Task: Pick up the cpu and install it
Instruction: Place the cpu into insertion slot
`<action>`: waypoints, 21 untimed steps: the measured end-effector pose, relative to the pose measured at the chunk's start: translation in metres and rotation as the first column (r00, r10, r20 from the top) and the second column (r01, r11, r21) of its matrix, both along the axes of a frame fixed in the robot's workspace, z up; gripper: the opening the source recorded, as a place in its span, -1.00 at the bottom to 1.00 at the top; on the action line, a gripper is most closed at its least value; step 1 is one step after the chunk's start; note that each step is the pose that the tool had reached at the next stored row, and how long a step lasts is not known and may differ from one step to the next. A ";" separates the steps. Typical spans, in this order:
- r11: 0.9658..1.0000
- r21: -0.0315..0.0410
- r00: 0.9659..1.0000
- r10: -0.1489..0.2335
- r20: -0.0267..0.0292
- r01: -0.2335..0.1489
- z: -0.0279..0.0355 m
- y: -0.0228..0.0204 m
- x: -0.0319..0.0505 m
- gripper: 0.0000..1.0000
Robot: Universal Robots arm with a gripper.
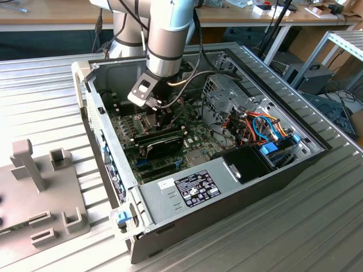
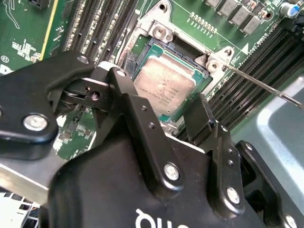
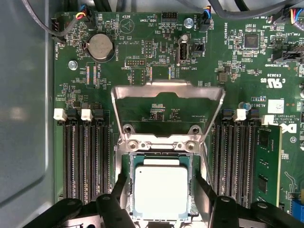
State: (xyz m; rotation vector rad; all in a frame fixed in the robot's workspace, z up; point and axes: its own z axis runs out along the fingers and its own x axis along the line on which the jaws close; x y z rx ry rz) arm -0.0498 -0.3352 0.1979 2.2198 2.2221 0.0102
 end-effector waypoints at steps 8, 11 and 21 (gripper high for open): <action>1.000 0.000 1.000 0.000 0.000 0.000 0.0094 0.0000 0.0000 0.35; 1.000 0.000 1.000 0.000 0.000 0.000 0.0151 0.0000 0.0000 0.35; 1.000 -0.001 1.000 0.000 0.000 0.000 0.0332 0.0006 0.0000 0.35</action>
